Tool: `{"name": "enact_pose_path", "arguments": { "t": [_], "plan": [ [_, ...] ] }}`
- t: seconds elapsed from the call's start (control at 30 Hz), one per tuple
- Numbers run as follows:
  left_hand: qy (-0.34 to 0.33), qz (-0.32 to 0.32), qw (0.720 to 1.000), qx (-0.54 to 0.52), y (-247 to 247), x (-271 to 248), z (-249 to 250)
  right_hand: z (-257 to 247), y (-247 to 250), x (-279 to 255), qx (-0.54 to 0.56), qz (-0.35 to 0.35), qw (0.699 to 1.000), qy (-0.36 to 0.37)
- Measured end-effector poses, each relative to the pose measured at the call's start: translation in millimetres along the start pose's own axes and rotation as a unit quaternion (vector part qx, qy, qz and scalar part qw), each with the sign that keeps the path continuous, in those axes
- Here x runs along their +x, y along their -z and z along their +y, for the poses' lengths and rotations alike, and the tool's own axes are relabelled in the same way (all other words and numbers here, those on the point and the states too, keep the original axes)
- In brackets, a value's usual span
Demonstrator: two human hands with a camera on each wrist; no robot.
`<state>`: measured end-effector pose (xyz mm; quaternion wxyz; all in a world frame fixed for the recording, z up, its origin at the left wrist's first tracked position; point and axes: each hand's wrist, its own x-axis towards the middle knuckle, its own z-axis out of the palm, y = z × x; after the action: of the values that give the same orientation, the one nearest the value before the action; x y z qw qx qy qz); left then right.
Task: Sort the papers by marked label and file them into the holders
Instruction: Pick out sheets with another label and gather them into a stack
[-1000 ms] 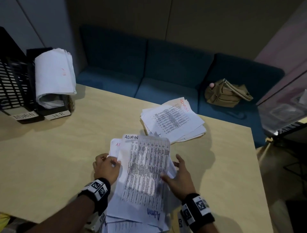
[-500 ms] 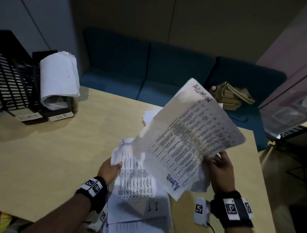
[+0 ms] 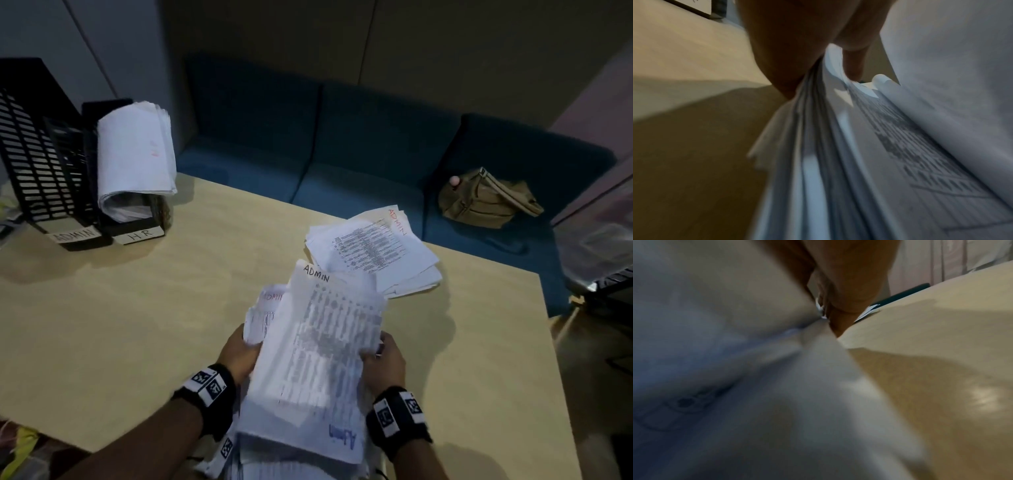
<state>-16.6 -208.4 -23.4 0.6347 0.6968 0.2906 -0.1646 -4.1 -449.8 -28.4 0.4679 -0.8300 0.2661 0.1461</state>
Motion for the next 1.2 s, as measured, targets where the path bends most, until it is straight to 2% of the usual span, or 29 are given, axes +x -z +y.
{"name": "enact_pose_path", "arguments": {
  "t": [0.1, 0.2, 0.3, 0.37, 0.43, 0.5, 0.57, 0.6, 0.73, 0.8, 0.9, 0.93, 1.07, 1.13, 1.2],
  "plan": [
    [0.015, 0.017, 1.0, -0.007, 5, 7, -6, 2, 9, 6, -0.022, 0.006, 0.999, 0.049],
    [0.002, -0.019, 0.998, -0.067, 5, 6, -2, -3, 11, 7, -0.083, -0.066, 0.989, 0.102],
    [0.003, -0.036, 0.996, -0.085, 3, 5, -1, -8, 1, 6, -0.109, -0.104, 0.979, 0.14],
    [-0.001, -0.05, 0.997, -0.062, 4, 8, -4, -15, -7, 9, -0.121, -0.149, 0.969, 0.153],
    [-0.027, -0.052, 0.998, 0.02, 6, 9, -7, -23, -9, 23, -0.136, -0.167, 0.961, 0.176],
    [-0.043, -0.022, 0.993, 0.107, 8, 15, -12, -33, -4, 46, -0.167, -0.083, 0.955, 0.232],
    [-0.067, 0.003, 0.988, 0.139, 13, 20, -15, -41, 1, 76, -0.254, 0.012, 0.923, 0.289],
    [-0.075, 0.01, 0.987, 0.145, 18, 23, -17, -46, 5, 86, -0.306, 0.014, 0.912, 0.273],
    [-0.08, 0.066, 0.981, 0.162, 42, 32, -23, -34, 4, 125, -0.461, -0.087, 0.873, 0.129],
    [-0.068, 0.099, 0.982, 0.147, 55, 38, -27, -25, 9, 134, -0.451, -0.057, 0.883, 0.121],
    [-0.036, 0.135, 0.986, 0.096, 73, 46, -30, -14, 25, 143, -0.464, -0.032, 0.875, 0.138],
    [-0.03, 0.136, 0.987, 0.078, 77, 47, -31, -13, 32, 142, -0.46, -0.02, 0.879, 0.124],
    [-0.019, 0.122, 0.991, 0.042, 82, 49, -32, 4, 69, 139, -0.259, 0.116, 0.959, 0.009],
    [-0.021, 0.128, 0.99, 0.049, 82, 51, -35, 13, 88, 140, -0.182, 0.145, 0.97, -0.076],
    [-0.019, 0.125, 0.991, 0.049, 81, 51, -36, 11, 95, 137, -0.153, 0.186, 0.959, -0.146]
  ]
}}
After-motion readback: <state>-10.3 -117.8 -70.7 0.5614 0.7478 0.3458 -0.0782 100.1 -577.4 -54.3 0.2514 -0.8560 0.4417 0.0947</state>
